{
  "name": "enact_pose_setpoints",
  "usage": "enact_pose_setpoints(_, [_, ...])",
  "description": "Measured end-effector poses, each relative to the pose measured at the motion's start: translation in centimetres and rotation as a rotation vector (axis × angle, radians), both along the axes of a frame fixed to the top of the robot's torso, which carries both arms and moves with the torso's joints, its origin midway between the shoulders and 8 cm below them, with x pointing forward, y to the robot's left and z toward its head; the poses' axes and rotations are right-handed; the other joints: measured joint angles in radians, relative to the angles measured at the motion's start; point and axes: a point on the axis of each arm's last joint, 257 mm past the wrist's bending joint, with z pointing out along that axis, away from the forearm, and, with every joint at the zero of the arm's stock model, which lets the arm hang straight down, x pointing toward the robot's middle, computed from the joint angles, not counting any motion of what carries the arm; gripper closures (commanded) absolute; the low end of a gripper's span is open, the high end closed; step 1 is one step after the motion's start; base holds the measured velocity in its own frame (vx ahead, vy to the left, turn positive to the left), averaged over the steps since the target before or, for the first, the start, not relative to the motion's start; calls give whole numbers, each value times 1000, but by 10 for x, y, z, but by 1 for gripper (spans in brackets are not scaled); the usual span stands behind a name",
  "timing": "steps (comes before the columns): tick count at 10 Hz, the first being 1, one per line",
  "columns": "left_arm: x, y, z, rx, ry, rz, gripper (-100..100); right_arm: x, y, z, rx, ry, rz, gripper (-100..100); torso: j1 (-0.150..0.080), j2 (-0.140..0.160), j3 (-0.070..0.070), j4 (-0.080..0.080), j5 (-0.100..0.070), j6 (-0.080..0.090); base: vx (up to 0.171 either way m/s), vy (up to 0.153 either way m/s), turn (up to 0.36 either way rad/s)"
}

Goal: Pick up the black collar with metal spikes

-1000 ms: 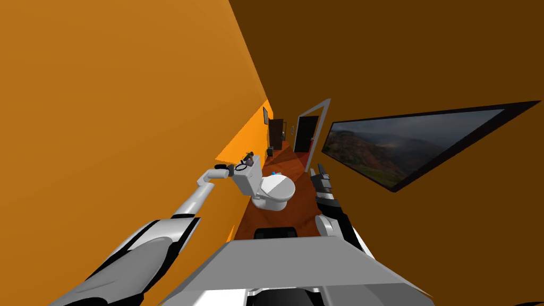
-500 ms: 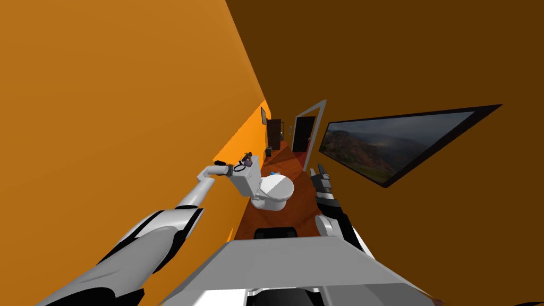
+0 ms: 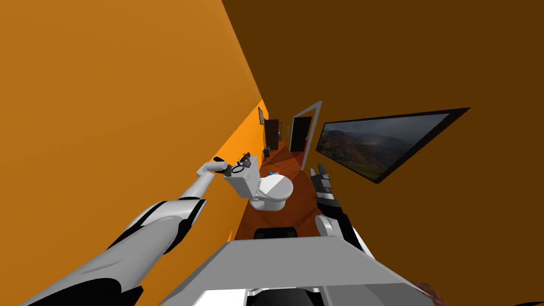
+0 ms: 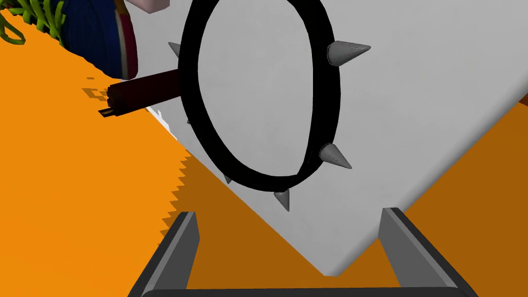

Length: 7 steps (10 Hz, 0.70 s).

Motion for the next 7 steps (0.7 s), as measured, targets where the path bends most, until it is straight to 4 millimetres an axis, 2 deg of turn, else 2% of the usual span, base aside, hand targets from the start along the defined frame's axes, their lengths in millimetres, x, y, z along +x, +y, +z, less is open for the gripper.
enact_pose_setpoints(7, [-24, -7, -10, -120, 181, 50, -100, 0, 0, 0, 0, 0, 0, 0, 0, 0, 0, 0, 0, -1, 11, 37, -69])
